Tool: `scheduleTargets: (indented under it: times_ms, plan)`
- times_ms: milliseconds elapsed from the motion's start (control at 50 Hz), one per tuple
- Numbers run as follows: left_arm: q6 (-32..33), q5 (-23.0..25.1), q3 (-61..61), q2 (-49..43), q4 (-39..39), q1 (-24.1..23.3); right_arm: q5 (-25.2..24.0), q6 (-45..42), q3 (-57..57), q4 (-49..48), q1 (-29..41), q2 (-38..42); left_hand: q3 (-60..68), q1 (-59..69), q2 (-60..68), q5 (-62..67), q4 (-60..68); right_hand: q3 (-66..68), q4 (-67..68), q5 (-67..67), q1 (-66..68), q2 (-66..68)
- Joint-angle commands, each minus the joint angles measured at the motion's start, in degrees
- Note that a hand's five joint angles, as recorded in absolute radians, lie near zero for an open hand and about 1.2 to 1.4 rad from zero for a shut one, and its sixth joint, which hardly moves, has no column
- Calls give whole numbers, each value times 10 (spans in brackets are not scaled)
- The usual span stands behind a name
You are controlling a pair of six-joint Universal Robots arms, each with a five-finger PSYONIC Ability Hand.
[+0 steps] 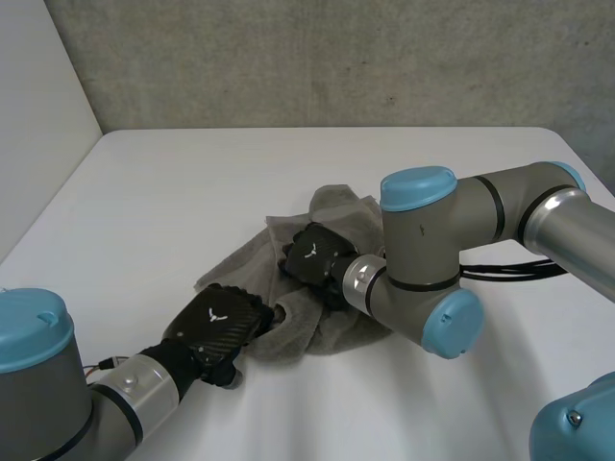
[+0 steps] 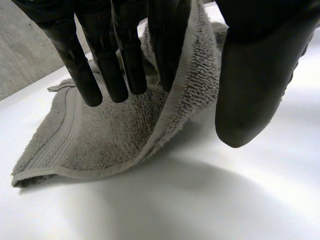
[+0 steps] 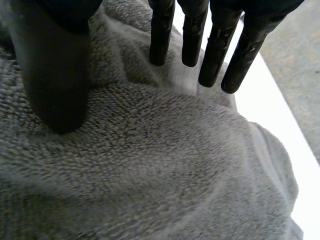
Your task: Fold the towel.
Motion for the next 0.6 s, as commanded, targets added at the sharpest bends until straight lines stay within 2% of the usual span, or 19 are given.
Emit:
scheduleTargets:
  times_ms: [20, 180, 200, 220, 260, 280, 300, 440, 480, 520, 540, 580, 600]
  plan:
    - [0, -1, 3, -16, 14, 0, -5, -2, -1, 18, -2, 2, 5, 5, -3, 5, 5, -3, -5, -9, -1, 1]
    - [0, 0, 4, -24, 14, -1, -10, -1, -1, 18, -1, -17, 74, 74, 66, 73, 74, 29, 27, 22, 31, 32]
    - [0, -1, 4, -27, 14, -1, -9, 0, 0, 18, -1, -17, 81, 81, 73, 80, 81, 112, 110, 106, 114, 116]
    - [0, -1, 4, -27, 14, -1, -9, 0, 0, 18, -1, -17, 81, 81, 73, 80, 81, 113, 111, 107, 115, 117]
    - [0, 0, 5, -34, 14, -1, -11, 0, 3, 18, -1, -15, 96, 96, 88, 95, 96, 421, 419, 415, 423, 425]
    - [0, 0, 5, -34, 14, -1, -11, 0, 3, 18, -1, -15, 96, 96, 88, 95, 96, 422, 420, 416, 424, 426]
    - [0, 0, 6, -40, 14, -1, -15, -1, 6, 18, -1, -15, 104, 104, 96, 104, 104, 537, 535, 531, 539, 541]
    - [-1, -1, 30, -71, 24, -2, -11, 0, 8, 18, -4, -21, 141, 141, 134, 141, 141, 550, 548, 543, 552, 553]
    - [-8, -2, 54, -90, 28, -3, -3, 4, 7, 18, -4, -27, 215, 215, 207, 214, 215, 550, 548, 543, 552, 553]
    - [-20, -4, 70, -98, 28, -3, 38, 15, 11, 17, -7, -51, 263, 263, 256, 263, 263, 550, 548, 543, 552, 553]
    - [-35, -10, 84, -104, 28, -3, 38, 15, 12, 17, -7, -51, 297, 297, 290, 297, 297, 550, 548, 543, 552, 553]
    - [-55, -20, 97, -107, 28, -2, 107, 31, 40, 18, -22, -83, 319, 319, 312, 319, 319, 550, 548, 543, 552, 553]
    - [-55, -20, 97, -107, 28, -2, 107, 31, 41, 18, -22, -84, 319, 319, 312, 319, 319, 550, 548, 543, 552, 553]
